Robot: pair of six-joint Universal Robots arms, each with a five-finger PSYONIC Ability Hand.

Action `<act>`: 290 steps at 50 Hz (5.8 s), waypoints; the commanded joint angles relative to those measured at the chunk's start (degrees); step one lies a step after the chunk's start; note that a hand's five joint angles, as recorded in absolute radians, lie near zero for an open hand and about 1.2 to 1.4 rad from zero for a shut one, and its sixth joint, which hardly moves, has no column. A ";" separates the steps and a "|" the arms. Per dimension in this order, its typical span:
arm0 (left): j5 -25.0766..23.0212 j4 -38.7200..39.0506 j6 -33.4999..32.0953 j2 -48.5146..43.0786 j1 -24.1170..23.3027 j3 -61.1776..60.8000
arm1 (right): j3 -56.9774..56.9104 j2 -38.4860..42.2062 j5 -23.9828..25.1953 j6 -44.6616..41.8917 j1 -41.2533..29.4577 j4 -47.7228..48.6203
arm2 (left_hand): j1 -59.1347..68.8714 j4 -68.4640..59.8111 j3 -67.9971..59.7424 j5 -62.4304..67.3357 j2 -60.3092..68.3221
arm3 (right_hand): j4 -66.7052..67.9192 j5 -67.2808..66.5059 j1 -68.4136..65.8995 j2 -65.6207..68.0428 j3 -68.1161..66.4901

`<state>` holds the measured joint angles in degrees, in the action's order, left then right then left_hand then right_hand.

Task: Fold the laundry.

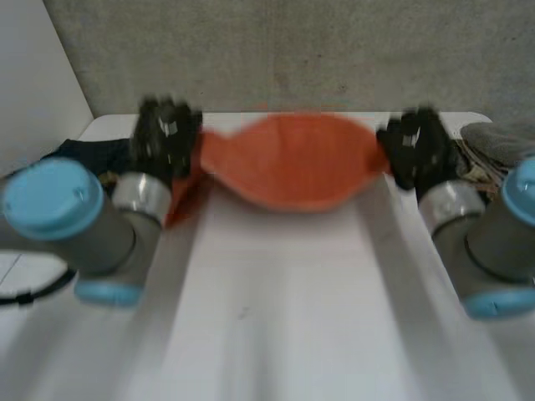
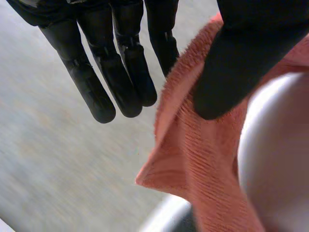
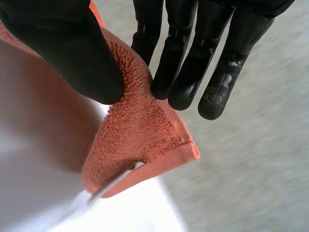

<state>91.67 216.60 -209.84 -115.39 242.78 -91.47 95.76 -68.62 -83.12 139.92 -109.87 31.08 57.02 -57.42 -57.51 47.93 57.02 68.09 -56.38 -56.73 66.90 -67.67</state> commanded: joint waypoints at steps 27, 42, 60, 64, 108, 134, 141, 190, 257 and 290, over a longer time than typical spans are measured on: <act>-16.78 -22.71 1.45 8.78 12.10 -8.37 | 7.34 -0.90 11.66 3.78 16.35 -14.65 | -28.64 29.04 29.13 -29.55 -28.64 | 11.91 -13.62 -23.27 13.10 -12.33; -24.61 -21.13 1.02 -4.83 12.81 1.64 | 6.98 -0.37 11.66 3.78 16.53 -14.65 | -21.07 21.47 21.56 -21.98 -21.07 | 11.91 -13.62 -23.27 13.10 -12.33; -24.08 -12.95 -4.16 -17.58 11.93 13.86 | 7.77 -0.29 11.57 3.78 16.53 -14.91 | -15.18 15.58 15.67 -16.09 -15.18 | 11.91 -13.62 -23.27 13.10 -12.33; -24.00 -12.95 -5.84 -18.02 11.40 14.31 | 7.60 -0.29 11.57 3.78 16.62 -14.91 | -15.18 15.58 15.67 -16.09 -15.18 | 11.91 -13.62 -23.27 13.10 -12.33; -6.25 -41.20 -12.67 28.34 7.53 -16.95 | 6.01 -15.91 11.84 -20.61 23.20 -49.85 | 22.98 -22.58 -22.49 22.07 22.98 | 11.91 -13.62 -23.27 13.10 -12.33; -3.00 -36.71 -17.62 18.24 8.33 -16.13 | -0.04 -6.80 13.08 -22.95 23.92 -48.23 | 22.98 -22.58 -22.49 22.07 22.98 | 11.91 -13.62 -23.27 13.10 -12.33; 6.13 -28.62 -16.74 0.55 6.93 2.48 | -13.46 3.21 6.39 -18.90 14.00 -39.63 | 22.98 -22.58 -22.49 22.07 22.98 | 11.91 -13.62 -23.27 13.10 -12.33; 4.39 -6.70 -9.61 11.14 7.36 -19.08 | 6.89 -1.23 16.49 -2.53 14.76 -9.67 | 22.98 -22.58 -22.49 22.07 22.98 | 11.91 -13.62 -23.27 13.10 -12.33; 16.26 -13.66 -15.95 -15.57 3.14 12.46 | -21.77 20.92 5.86 -10.57 12.92 -11.02 | -47.02 47.42 47.51 -47.93 -47.02 | -58.09 56.38 46.73 -56.90 57.67; 13.62 -7.95 -12.70 -3.96 1.91 -2.22 | -13.14 16.24 17.99 4.39 26.55 -31.97 | -47.02 47.42 47.51 -47.93 -47.02 | 11.91 -13.62 -23.27 13.10 -12.33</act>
<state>106.16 208.67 -222.50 -119.07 244.74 -93.52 85.10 -55.15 -64.05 143.19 -83.33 -2.31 10.79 -11.62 -11.95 2.65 11.59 51.14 -39.69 -44.23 52.64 -51.21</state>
